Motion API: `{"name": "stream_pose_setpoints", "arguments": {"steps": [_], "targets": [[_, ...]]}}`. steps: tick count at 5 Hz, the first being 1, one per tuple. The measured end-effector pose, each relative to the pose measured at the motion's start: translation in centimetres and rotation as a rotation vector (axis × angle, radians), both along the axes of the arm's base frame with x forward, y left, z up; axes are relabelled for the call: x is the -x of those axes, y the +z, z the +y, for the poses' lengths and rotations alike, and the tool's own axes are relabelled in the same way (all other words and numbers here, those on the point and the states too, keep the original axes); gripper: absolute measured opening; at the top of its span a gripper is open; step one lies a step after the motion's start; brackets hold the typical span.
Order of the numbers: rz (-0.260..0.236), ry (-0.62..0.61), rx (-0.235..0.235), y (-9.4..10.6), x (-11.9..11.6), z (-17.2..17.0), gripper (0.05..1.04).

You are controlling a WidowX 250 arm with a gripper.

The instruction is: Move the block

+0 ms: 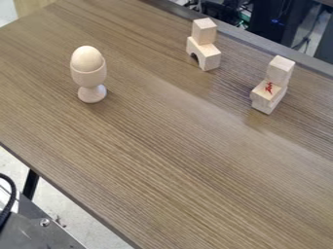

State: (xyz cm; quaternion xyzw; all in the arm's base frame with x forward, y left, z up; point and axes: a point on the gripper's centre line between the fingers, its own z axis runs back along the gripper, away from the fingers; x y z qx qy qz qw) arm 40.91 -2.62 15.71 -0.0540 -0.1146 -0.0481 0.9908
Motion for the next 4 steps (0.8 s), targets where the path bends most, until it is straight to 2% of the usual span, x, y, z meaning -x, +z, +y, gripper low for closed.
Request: {"name": "stream_pose_setpoints", "arguments": {"steps": [1, 2, 4], "targets": [[0.052, 0.0, -0.001, -1.9, 0.2, -0.1, 1.001], [0.084, -0.002, -0.004, -3.3, 0.6, -0.3, 1.001], [0.117, -0.024, -0.004, -4.9, 1.6, -2.6, 1.001]]}}
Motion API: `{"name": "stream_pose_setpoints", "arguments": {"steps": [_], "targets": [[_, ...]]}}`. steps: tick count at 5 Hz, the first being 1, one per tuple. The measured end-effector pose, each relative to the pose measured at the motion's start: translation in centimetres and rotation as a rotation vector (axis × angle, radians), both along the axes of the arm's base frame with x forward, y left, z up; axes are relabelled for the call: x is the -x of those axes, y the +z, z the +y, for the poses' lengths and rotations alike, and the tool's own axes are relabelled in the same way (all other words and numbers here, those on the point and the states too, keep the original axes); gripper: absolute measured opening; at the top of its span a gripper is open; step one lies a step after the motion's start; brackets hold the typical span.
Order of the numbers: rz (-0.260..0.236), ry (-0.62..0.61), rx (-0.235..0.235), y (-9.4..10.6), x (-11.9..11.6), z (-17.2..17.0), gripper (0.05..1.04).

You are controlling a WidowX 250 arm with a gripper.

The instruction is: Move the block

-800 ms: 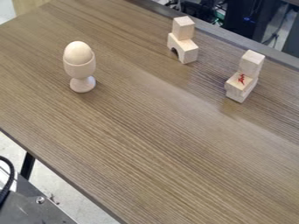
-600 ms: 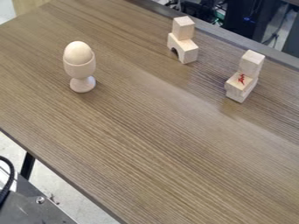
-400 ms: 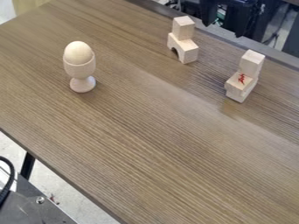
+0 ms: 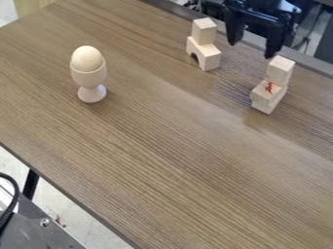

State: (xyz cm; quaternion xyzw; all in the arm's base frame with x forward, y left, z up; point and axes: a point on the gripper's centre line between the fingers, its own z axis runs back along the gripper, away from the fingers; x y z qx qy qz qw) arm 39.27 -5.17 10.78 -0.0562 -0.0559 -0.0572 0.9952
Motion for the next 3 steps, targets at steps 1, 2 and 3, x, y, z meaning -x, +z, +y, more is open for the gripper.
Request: {"name": "stream_pose_setpoints", "arguments": {"steps": [1, 2, 3], "targets": [[0.037, -0.027, 0.005, -1.1, 1.1, -1.5, 1.001], [0.07, -0.04, 0.008, -2.0, 2.0, -2.0, 1.001], [0.081, -0.06, 0.012, -2.6, 2.5, -2.5, 1.001]]}}
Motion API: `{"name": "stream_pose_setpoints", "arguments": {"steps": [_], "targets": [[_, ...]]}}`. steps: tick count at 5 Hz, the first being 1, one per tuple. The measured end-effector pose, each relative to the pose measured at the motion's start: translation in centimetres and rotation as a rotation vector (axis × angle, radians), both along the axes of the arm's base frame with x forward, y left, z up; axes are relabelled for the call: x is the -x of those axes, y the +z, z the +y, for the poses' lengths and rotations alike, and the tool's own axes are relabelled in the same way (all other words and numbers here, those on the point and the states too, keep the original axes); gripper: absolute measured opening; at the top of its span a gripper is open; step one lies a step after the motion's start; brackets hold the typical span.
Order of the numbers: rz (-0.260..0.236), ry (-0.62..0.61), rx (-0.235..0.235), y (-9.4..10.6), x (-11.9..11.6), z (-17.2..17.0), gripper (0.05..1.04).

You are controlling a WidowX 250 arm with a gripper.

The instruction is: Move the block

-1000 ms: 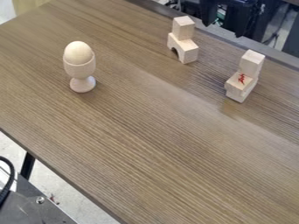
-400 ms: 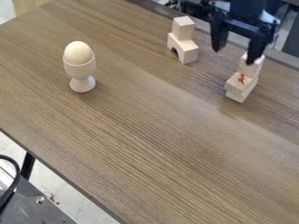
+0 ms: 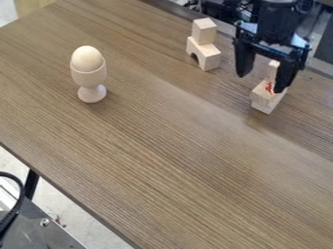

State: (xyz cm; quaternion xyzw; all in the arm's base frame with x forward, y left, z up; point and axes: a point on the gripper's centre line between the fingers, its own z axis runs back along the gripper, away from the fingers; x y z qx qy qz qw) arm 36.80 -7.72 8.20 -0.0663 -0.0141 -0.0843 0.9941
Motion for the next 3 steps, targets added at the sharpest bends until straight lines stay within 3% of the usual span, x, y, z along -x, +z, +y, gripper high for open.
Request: {"name": "stream_pose_setpoints", "arguments": {"steps": [2, 3], "targets": [[-0.001, -0.013, -0.014, -1.7, -0.5, -0.2, 1.001], [0.002, -0.031, -0.07, -3.0, -0.8, -0.3, 1.001]]}}
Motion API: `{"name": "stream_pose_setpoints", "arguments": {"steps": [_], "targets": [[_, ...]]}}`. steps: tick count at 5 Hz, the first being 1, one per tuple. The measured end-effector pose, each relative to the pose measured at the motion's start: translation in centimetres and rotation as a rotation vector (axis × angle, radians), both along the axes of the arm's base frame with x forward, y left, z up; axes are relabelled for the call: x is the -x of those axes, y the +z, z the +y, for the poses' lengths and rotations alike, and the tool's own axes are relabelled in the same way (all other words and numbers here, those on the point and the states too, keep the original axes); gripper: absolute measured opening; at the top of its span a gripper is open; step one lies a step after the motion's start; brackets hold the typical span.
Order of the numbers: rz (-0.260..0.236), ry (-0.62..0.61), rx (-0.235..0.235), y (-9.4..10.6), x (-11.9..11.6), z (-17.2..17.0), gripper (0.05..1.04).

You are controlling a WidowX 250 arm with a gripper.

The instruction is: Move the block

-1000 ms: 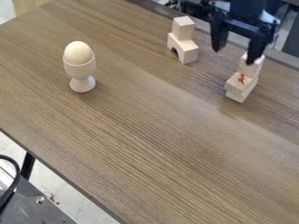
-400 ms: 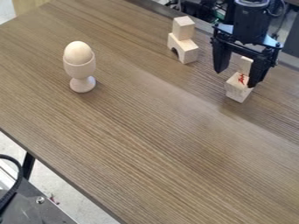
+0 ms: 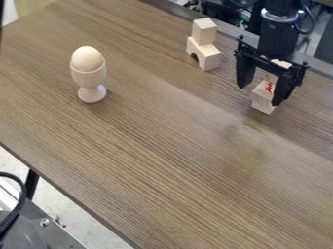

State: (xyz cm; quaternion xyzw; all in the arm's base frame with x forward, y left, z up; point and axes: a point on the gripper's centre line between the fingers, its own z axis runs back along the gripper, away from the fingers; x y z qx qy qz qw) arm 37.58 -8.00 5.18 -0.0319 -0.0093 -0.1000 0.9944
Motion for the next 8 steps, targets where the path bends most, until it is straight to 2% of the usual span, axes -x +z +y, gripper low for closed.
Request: {"name": "stream_pose_setpoints", "arguments": {"steps": [1, 2, 5, 8], "targets": [[0.002, -0.015, -0.009, -0.8, 0.0, -0.5, 1.001], [-0.026, -0.014, -0.005, -0.8, -0.5, -0.5, 1.001], [-0.035, 0.018, 0.001, -2.2, -1.3, -0.8, 1.001], [-0.127, 0.165, 0.049, -2.4, -3.0, -1.3, 0.972]]}}
